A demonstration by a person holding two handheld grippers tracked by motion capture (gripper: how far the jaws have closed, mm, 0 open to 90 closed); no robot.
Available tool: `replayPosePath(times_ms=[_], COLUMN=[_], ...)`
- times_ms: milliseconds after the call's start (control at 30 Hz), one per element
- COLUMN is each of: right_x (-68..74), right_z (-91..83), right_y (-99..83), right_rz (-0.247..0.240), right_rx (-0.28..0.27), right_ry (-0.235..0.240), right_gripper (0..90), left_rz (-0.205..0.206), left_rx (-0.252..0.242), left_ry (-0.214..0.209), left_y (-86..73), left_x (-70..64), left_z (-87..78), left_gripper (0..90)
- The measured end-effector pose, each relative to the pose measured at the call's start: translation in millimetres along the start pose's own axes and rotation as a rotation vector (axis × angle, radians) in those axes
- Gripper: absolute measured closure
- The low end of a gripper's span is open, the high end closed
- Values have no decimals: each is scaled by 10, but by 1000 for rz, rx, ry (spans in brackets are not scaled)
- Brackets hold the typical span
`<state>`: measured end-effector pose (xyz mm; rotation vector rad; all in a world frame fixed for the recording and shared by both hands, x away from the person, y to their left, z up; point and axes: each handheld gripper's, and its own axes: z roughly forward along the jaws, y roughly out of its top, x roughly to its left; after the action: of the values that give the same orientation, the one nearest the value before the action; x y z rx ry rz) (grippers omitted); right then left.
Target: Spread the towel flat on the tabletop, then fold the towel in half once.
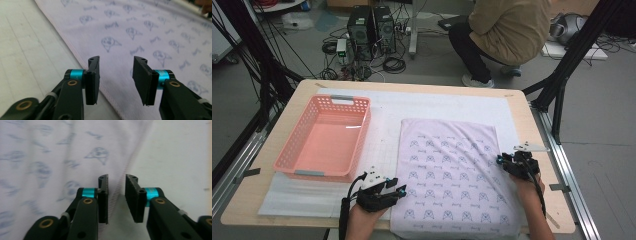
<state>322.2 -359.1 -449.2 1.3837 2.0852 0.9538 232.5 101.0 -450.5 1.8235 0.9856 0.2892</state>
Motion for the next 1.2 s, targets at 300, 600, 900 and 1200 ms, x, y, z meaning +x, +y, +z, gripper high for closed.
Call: replayPosePath(times_ms=[300, 600, 900, 1200], right_x=[-81, 43, 66, 17], right_z=[-218, -644, -736, -714], right_y=[-63, -267, -295, -313], right_rz=[79, 17, 3, 29], right_rx=[-94, -204, -224, -212], right_ry=[5, 143, 141, 129], right_gripper=[574, 314, 230, 226], left_rz=[-4, 56, 48, 22], left_rx=[-133, -180, -183, -176], left_ry=[-47, -54, -30, -31], left_y=[126, 192, 211, 220], left_x=[130, 85, 115, 182], left_z=[-36, -35, -35, -19], left_gripper=[412, 305, 268, 273])
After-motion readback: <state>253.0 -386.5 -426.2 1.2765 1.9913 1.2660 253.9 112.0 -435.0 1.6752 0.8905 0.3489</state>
